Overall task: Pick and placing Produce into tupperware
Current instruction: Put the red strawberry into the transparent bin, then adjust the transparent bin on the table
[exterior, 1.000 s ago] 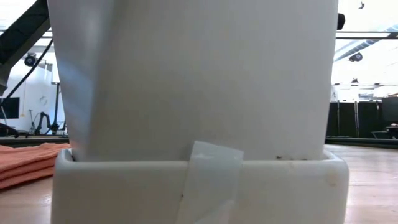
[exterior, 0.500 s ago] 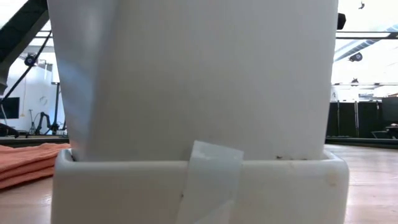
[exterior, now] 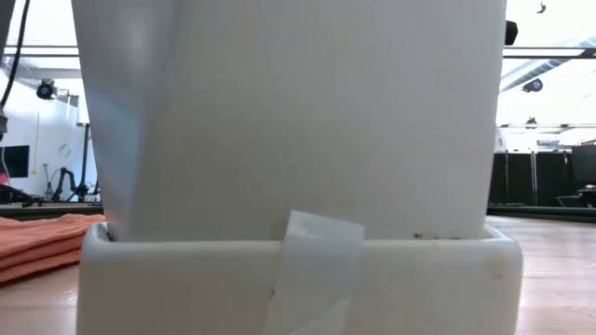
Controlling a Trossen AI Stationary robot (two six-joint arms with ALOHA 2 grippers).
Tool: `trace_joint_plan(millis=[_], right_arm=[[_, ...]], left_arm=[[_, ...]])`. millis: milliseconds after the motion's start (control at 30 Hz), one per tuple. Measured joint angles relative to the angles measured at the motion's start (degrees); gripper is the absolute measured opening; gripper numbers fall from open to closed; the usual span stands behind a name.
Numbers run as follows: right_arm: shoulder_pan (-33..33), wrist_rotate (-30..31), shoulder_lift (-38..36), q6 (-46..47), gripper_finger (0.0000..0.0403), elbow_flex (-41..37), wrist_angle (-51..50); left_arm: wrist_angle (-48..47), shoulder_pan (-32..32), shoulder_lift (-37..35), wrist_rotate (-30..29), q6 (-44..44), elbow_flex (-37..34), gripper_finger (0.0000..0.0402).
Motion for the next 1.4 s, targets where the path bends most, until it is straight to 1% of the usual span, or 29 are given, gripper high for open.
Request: trace_joint_plan(millis=[67, 200, 267, 333, 433, 533, 600, 700, 800, 867, 1000, 1133, 1267, 1400], right_arm=[[0.1, 0.0, 0.0, -0.3, 0.0352, 0.0, 0.0], [0.5, -1.8, 0.0, -0.4, 0.0352, 0.0, 0.0], [1.0, -2.9, 0.0, -0.4, 0.0352, -0.1, 0.0], [1.9, -3.1, 0.0, 0.3, 0.0352, -0.1, 0.1], [3.8, -3.2, 0.0, 2.4, 0.0352, -0.1, 0.0], [5.8, -3.2, 0.0, 4.2, 0.0352, -0.1, 0.0], [7.3, -3.4, 0.0, 5.3, 0.0352, -0.1, 0.1], [9.4, -6.6, 0.1, 6.4, 0.0352, -0.1, 0.3], [11.3, -10.5, 1.0, 6.6, 0.0349, -0.4, 0.6], [11.9, -12.1, 2.3, 7.3, 0.0342, -0.6, 1.4], [12.4, -15.0, 5.6, 7.1, 0.0314, -1.1, 3.4], [12.4, -15.1, 8.4, 5.5, 0.0265, -1.2, 6.8], [12.4, -15.0, 9.2, 5.0, 0.0198, -1.3, 8.1], [12.4, -14.9, 9.2, 5.2, 0.0128, -1.9, 8.6]], left_arm=[[0.7, -3.0, 1.4, -1.5, 0.0, 0.0, 0.0128], [0.5, -7.2, 5.6, -9.7, -1.7, -0.1, 0.0133], [0.3, -7.8, 7.1, -14.2, -3.7, -0.1, 0.0147], [0.2, -7.7, 8.0, -16.7, -6.6, -0.1, 0.0169], [-0.5, -7.5, 8.4, -17.7, -9.1, -0.1, 0.0205], [-0.3, -7.5, 8.2, -17.8, -9.1, -0.1, 0.0238], [-0.3, -7.5, 7.9, -18.8, -9.1, -0.1, 0.0254], [-2.8, -7.5, 6.8, -20.3, -9.3, -0.1, 0.0265], [-5.7, -7.4, 5.7, -20.9, -12.2, -0.1, 0.0267], [-7.8, -7.4, 5.3, -20.9, -13.9, -0.1, 0.0267], [-12.1, -7.4, 5.0, -20.9, -15.1, -0.1, 0.0267], [-14.5, -7.5, 3.8, -20.9, -16.6, -0.8, 0.0267], [-12.8, -7.5, -2.2, -22.5, -18.0, -4.8, 0.0267], [-7.5, -7.4, -11.3, -25.0, -21.2, -12.6, 0.0267]])
